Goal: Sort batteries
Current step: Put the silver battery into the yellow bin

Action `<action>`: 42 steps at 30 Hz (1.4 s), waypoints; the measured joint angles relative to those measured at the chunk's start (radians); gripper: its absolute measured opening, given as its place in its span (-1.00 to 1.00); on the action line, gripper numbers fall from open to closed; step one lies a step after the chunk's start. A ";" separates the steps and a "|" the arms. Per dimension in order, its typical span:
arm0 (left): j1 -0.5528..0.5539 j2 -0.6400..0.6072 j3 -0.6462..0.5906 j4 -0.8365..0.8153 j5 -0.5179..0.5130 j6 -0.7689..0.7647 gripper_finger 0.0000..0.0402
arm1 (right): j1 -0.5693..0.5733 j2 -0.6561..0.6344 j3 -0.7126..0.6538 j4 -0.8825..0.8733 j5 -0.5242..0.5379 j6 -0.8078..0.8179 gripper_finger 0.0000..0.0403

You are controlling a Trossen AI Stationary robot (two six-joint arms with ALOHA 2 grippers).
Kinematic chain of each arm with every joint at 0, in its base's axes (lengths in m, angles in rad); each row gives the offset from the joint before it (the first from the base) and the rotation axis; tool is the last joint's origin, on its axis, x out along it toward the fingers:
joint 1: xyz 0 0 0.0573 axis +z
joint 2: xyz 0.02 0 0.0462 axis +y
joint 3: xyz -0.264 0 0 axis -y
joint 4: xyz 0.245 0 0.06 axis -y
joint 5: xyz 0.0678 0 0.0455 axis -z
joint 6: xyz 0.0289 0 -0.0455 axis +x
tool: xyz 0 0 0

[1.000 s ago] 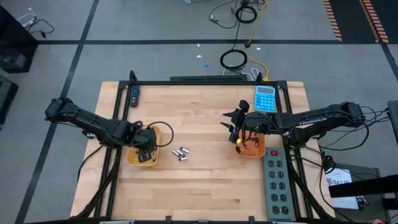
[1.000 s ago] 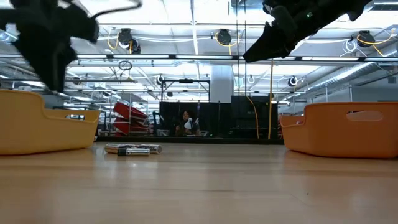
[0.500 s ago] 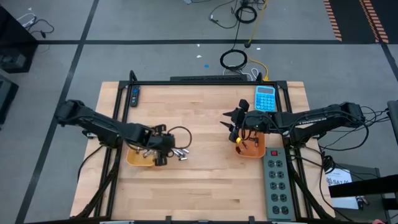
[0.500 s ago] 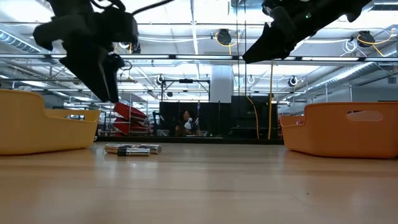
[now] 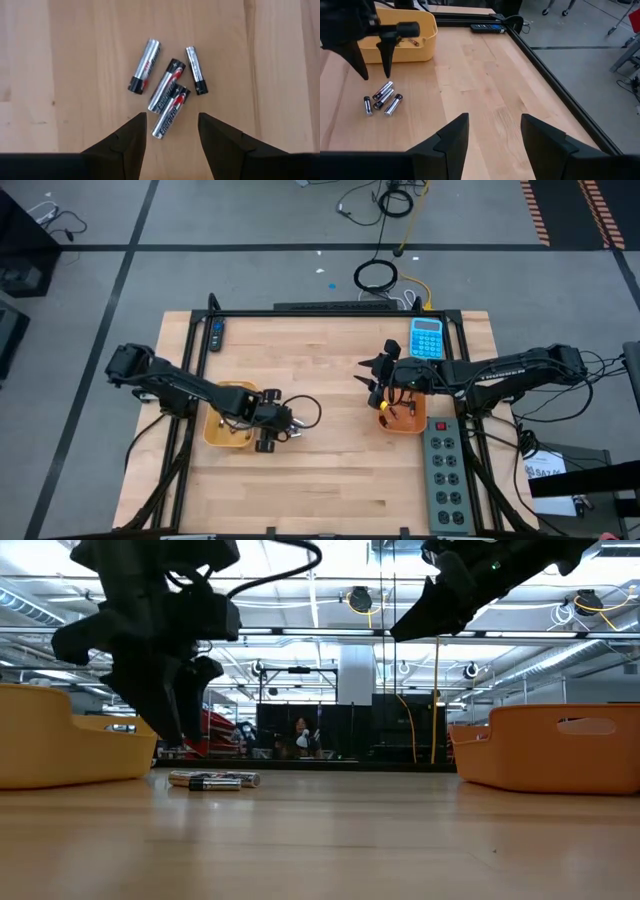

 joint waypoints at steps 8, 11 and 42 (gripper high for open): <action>0.000 0.072 0.000 0.000 0.003 0.000 -0.07 | 0.000 0.000 0.000 0.000 0.000 0.000 -0.15; 0.000 0.100 0.000 -0.003 0.003 0.000 -0.09 | 0.000 0.000 0.000 0.000 0.000 0.000 -0.15; -0.044 -0.129 0.092 -0.201 0.077 -0.189 -0.79 | -0.074 0.000 0.000 0.021 -0.082 -0.104 -0.15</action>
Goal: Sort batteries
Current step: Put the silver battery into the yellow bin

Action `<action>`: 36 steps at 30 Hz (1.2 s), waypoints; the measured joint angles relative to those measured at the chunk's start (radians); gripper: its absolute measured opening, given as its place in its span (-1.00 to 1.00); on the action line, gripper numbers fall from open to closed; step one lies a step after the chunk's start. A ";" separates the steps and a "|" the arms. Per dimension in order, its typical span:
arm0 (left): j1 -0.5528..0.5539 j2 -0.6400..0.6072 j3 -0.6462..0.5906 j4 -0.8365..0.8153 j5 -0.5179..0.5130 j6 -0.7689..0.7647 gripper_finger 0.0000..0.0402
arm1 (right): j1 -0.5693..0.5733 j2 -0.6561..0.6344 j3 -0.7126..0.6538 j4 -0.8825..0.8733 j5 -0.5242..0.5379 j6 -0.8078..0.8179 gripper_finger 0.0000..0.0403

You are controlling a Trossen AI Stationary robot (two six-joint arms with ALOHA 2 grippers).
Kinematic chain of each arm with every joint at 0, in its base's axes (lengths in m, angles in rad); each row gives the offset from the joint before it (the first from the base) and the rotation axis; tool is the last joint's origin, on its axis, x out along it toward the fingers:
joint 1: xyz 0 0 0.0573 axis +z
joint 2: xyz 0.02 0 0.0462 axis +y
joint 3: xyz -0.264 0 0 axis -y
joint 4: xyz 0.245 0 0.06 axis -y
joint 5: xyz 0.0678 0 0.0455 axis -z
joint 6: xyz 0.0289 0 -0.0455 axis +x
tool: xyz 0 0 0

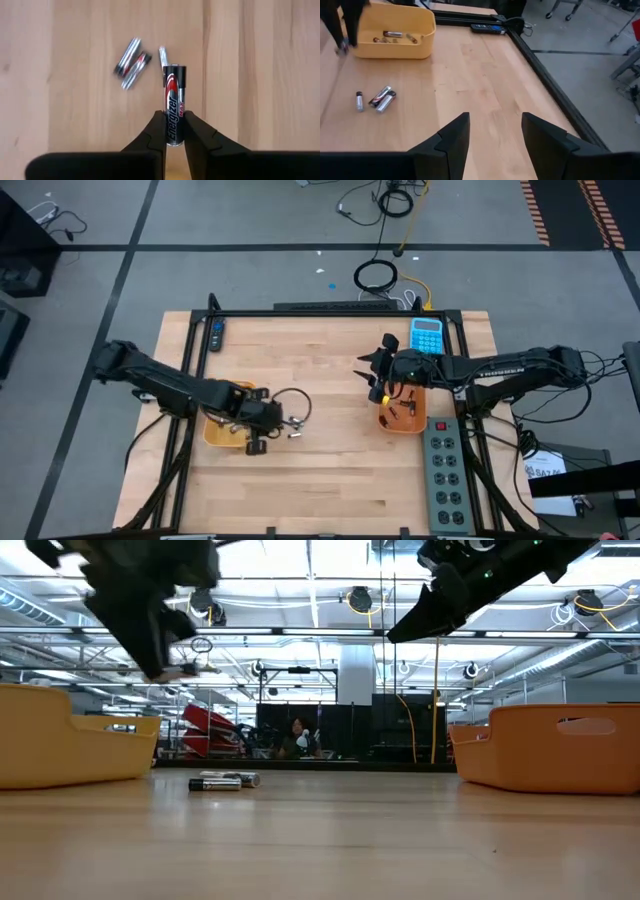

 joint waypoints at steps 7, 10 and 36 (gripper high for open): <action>-0.025 -0.169 -0.003 -0.180 -0.155 -0.119 -0.79 | -0.074 0.000 0.000 0.065 -0.091 -0.072 -0.15; -0.088 -0.233 -0.017 -0.264 -0.269 -0.246 -0.79 | -0.088 0.000 0.000 0.113 -0.132 -0.031 -0.15; -0.301 -0.294 -0.162 -0.506 -0.239 -0.853 0.13 | 0.104 0.127 0.001 0.172 -0.077 0.157 -0.15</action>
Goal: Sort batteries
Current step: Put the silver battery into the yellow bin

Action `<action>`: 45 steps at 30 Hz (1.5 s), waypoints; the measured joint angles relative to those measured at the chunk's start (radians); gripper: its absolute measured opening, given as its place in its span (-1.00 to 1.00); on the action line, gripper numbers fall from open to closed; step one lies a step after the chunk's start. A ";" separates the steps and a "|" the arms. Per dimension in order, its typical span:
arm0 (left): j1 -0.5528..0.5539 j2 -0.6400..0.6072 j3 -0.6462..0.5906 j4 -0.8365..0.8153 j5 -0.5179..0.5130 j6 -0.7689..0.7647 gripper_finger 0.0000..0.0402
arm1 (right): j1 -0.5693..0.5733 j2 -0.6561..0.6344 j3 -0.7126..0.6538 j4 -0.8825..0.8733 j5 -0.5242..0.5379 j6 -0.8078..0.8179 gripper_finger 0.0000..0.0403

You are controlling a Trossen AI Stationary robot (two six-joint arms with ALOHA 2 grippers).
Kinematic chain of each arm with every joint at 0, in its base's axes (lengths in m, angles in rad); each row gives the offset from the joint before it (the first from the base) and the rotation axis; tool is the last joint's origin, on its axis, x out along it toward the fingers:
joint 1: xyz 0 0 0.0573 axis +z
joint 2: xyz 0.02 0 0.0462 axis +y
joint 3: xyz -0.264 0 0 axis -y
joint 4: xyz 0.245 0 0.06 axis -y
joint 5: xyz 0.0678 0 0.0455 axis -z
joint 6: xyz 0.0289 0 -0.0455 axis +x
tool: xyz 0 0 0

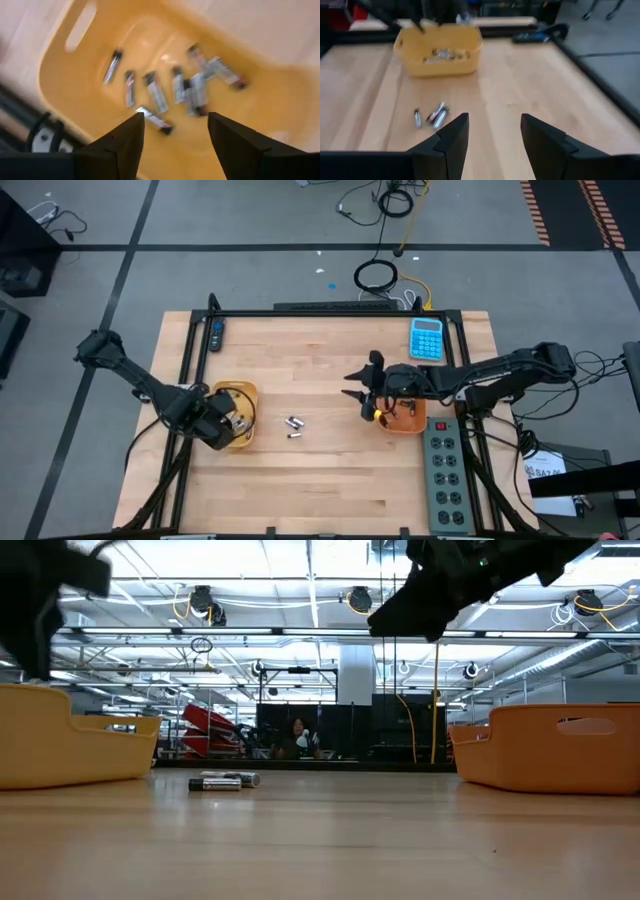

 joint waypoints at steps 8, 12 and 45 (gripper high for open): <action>0.153 0.087 0.147 0.146 -0.051 0.304 0.06 | 0.044 -0.034 0.101 -0.128 0.166 0.012 -0.15; 0.232 0.209 0.149 0.312 -0.047 0.518 0.01 | 0.068 0.001 0.115 -0.136 0.162 -0.013 -0.15; 0.265 0.646 0.150 0.818 0.107 1.042 -0.41 | 0.201 0.021 0.115 -0.165 0.224 0.099 -0.15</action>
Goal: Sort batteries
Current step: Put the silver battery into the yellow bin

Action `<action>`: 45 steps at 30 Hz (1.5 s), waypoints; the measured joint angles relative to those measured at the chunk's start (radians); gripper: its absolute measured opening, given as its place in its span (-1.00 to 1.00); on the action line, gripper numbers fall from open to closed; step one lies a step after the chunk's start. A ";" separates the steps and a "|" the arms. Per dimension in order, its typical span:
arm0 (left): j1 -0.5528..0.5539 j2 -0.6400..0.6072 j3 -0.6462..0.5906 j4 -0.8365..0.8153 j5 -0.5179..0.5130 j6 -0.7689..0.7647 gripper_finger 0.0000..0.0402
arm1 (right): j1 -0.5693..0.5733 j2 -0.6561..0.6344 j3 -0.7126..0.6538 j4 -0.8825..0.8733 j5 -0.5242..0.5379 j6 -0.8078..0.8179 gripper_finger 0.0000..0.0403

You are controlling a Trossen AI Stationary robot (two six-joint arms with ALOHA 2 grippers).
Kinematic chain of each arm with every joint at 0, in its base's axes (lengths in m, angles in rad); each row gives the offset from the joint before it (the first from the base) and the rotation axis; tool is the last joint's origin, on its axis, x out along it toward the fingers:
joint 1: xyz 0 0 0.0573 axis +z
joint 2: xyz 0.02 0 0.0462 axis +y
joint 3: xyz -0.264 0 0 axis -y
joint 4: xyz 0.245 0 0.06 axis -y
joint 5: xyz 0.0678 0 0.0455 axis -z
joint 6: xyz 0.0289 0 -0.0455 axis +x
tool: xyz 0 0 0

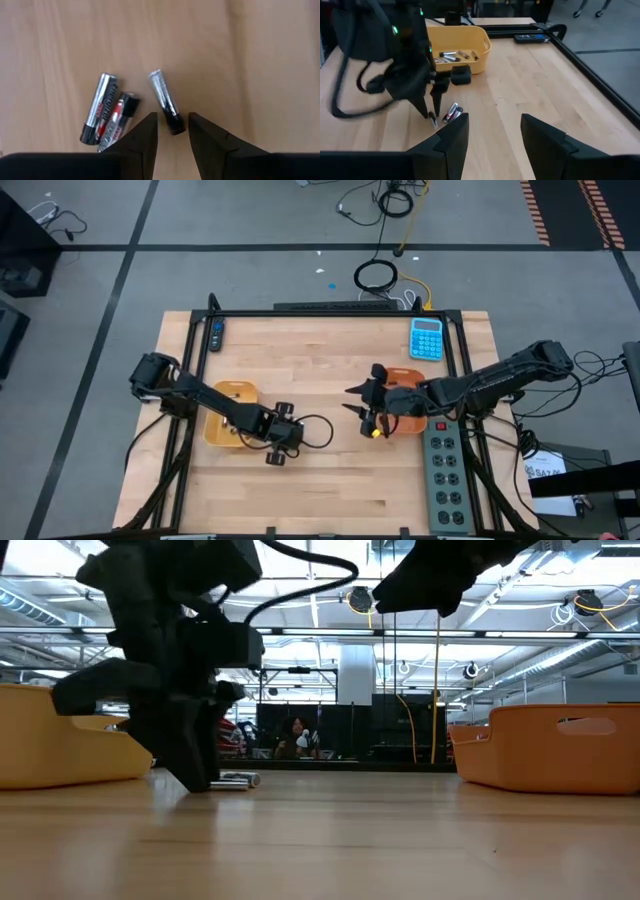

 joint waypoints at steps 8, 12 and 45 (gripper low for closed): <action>0.029 0.058 0.005 0.018 0.003 0.000 -0.44 | 0.008 0.000 0.000 0.001 0.021 0.012 -0.15; 0.031 0.066 0.003 0.036 0.014 0.004 -0.61 | 0.008 0.000 0.000 0.000 0.022 0.011 -0.15; -0.198 -0.433 0.003 -0.565 -0.239 -0.881 -0.82 | -0.144 0.000 0.070 -0.007 -0.226 -0.292 -0.15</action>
